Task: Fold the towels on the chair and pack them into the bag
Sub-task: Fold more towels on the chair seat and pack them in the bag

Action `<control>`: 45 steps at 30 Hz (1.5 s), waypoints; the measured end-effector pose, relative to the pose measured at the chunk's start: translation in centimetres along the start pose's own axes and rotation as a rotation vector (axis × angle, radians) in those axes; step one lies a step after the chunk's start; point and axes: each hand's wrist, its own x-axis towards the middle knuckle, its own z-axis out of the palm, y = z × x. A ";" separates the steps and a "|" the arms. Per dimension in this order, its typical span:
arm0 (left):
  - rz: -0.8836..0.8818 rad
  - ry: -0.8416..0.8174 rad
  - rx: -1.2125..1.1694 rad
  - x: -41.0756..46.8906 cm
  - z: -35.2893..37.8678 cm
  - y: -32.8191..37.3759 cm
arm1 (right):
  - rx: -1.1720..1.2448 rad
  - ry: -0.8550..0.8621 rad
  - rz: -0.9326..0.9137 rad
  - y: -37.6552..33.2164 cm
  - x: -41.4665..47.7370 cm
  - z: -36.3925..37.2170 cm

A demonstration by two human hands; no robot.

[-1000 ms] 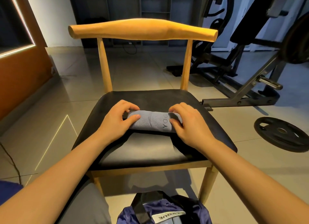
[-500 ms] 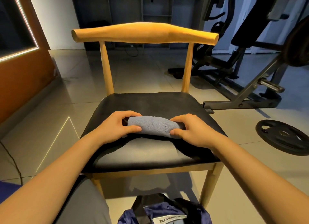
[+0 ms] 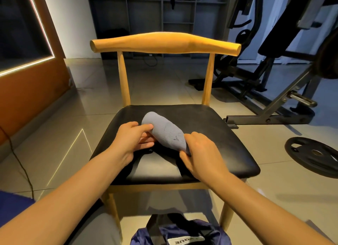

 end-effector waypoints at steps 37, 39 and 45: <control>0.228 -0.340 0.451 -16.0 7.2 -5.6 | 1.048 -0.227 0.763 -3.9 -16.2 -10.7; 0.198 -0.383 0.432 -16.1 7.4 -6.3 | 1.075 -0.229 0.805 -3.8 -17.2 -10.4; 0.185 -0.533 0.640 -15.7 8.1 -10.4 | 0.895 -0.127 0.960 -3.4 -21.2 -9.3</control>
